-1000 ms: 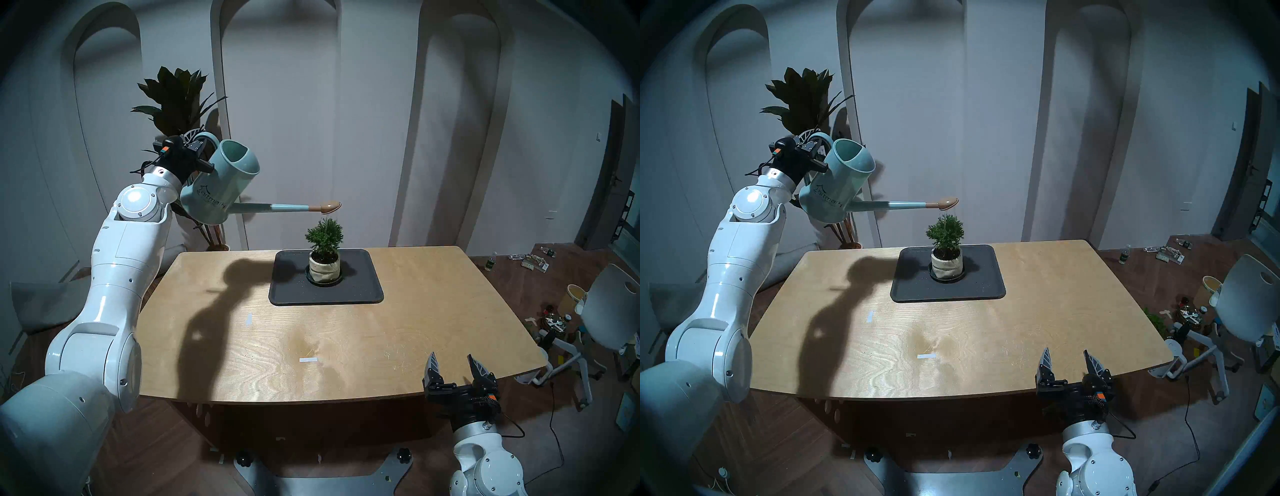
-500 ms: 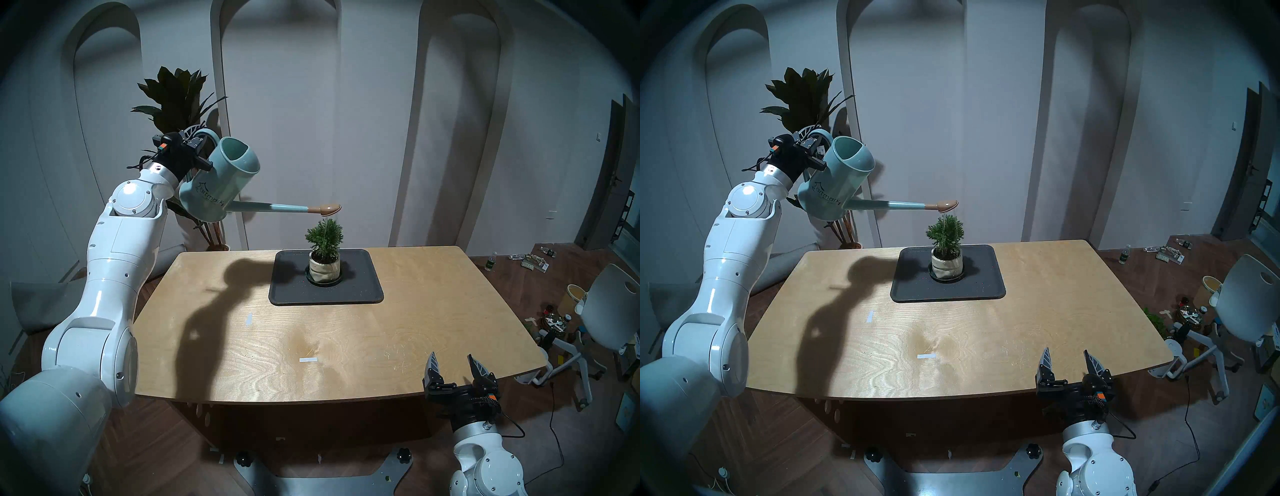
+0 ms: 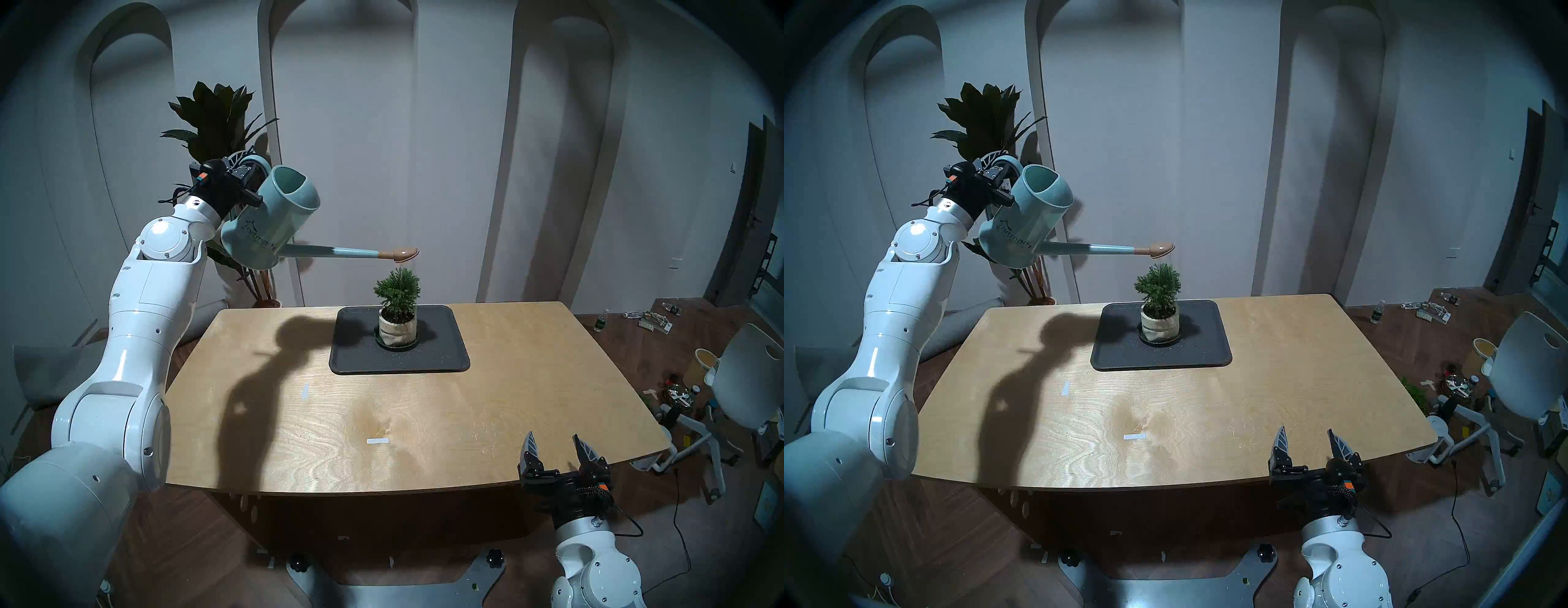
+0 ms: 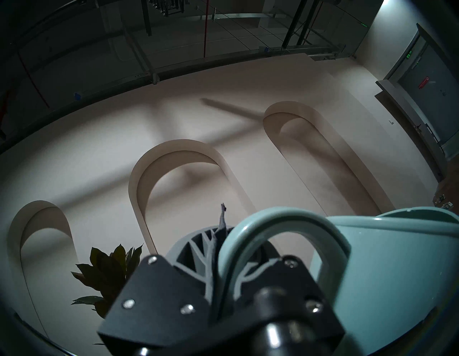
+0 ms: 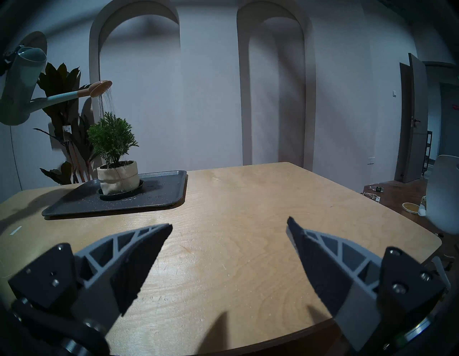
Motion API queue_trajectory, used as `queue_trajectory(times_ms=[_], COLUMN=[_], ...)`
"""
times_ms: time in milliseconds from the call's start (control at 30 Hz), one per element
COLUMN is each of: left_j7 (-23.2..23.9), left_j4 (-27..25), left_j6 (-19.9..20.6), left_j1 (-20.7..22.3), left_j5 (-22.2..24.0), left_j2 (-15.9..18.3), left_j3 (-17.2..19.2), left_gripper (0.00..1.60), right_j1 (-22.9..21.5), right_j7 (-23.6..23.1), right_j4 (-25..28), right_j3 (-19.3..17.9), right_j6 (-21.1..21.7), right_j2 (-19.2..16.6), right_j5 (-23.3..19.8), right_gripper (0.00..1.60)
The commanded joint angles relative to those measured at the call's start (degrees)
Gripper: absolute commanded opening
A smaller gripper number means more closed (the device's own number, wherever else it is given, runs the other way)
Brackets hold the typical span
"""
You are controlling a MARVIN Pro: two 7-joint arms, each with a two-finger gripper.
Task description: Pick up the watering can and pour water into the potted plant, then put the can down
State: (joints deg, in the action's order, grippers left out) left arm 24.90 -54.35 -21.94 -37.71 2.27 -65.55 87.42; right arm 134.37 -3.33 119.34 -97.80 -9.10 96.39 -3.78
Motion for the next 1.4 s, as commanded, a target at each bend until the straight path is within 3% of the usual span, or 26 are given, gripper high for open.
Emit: queue_trajectory(times_ms=[0, 567, 1033, 1367], left_j7=[-1.25, -1.4, -2.06, -2.5], left_j4=[-1.15, 1.33, 6.8, 8.89], left_j6=[-1.22, -1.33, 0.0, 1.37], left_j1=[6.12, 7.31, 9.26, 9.65], left_j5=[-0.64, -3.06, -4.91, -2.46], left_j2=[-0.34, -0.44, -0.84, -2.02], left_j3=[0.51, 0.99, 1.03, 3.39], left_gripper=[0.0, 0.0, 0.0, 0.0], right_j1=[0.06, 0.01, 0.05, 0.12], right_j7=[0.08, -0.01, -0.08, -0.1], right_j4=[1.19, 1.11, 1.18, 1.3], right_j3=[-0.11, -0.14, -0.18, -0.19], right_j6=[-0.34, -0.33, -0.35, -0.37], right_j2=[0.01, 0.06, 0.11, 0.15], right_j5=[0.08, 0.08, 0.09, 0.11], right_gripper=[1.6, 1.6, 1.6, 1.6])
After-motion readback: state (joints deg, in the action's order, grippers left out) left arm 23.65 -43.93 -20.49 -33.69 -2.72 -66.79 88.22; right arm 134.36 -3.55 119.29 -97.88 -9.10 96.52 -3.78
